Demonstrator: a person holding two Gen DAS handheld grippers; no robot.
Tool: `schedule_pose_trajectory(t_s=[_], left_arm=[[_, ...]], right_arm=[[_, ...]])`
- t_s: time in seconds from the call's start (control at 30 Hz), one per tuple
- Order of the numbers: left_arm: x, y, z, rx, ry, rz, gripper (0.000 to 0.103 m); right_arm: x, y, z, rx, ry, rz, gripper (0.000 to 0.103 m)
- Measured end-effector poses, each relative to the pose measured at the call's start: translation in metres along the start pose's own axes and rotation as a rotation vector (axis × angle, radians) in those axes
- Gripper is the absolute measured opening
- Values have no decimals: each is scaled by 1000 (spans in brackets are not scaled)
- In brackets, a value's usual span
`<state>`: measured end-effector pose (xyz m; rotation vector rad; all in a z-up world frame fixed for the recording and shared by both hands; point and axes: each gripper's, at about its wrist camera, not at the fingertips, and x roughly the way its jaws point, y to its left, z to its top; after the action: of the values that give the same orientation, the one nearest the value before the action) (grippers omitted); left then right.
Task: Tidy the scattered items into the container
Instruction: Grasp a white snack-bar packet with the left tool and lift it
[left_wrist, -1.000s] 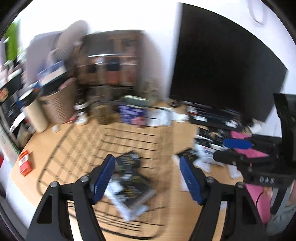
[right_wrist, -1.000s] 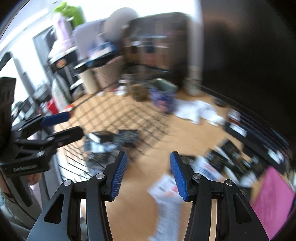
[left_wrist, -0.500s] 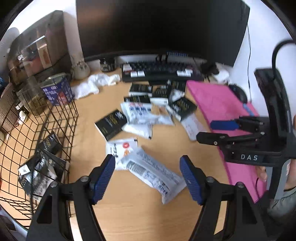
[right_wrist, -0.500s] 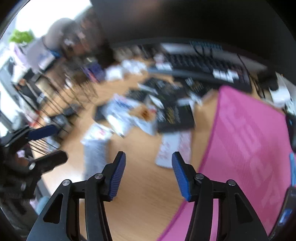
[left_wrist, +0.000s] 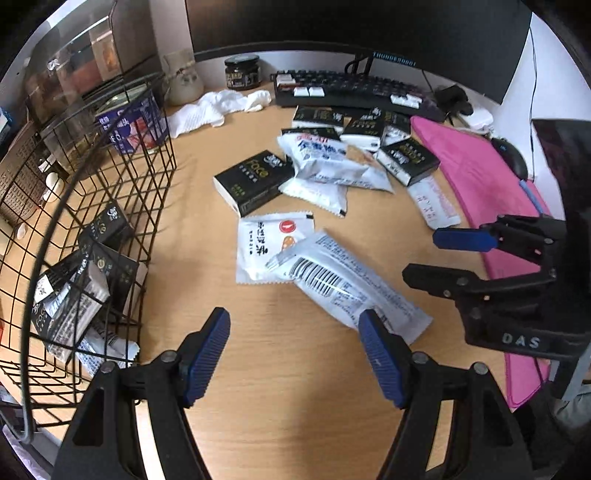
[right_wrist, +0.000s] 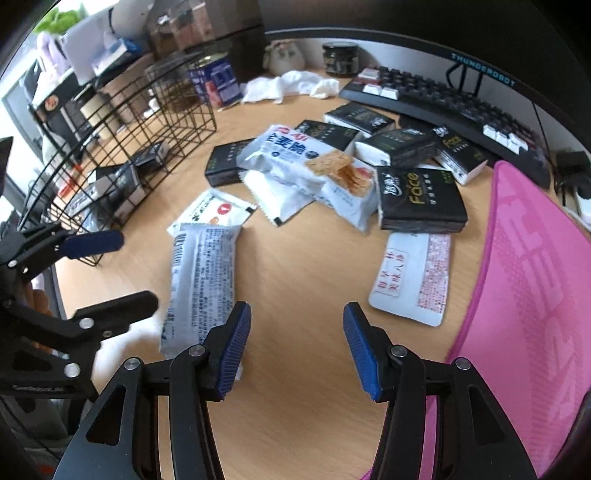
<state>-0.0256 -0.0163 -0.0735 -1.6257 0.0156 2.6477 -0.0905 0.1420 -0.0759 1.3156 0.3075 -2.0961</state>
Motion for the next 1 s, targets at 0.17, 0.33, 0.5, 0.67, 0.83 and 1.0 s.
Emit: schedule_pose_trajectory(t_s=[0.17, 0.33, 0.5, 0.67, 0.83, 1.0], left_arm=[[9, -1, 0, 4, 8, 49, 76], [16, 6, 4, -11, 14, 64, 76], [9, 13, 6, -37, -7, 55, 76], [-9, 4, 9, -33, -48, -29, 76], [-2, -24, 12, 20, -22, -67, 76], [16, -38, 10, 45, 18, -73, 68]], right_arm=[[10, 11, -3, -32, 25, 1, 53], [11, 20, -5, -70, 38, 13, 53], [9, 21, -6, -80, 47, 40, 53], [-9, 3, -2, -38, 6, 13, 53], [-25, -21, 2, 16, -27, -41, 53], [-23, -30, 2, 25, -8, -64, 53]])
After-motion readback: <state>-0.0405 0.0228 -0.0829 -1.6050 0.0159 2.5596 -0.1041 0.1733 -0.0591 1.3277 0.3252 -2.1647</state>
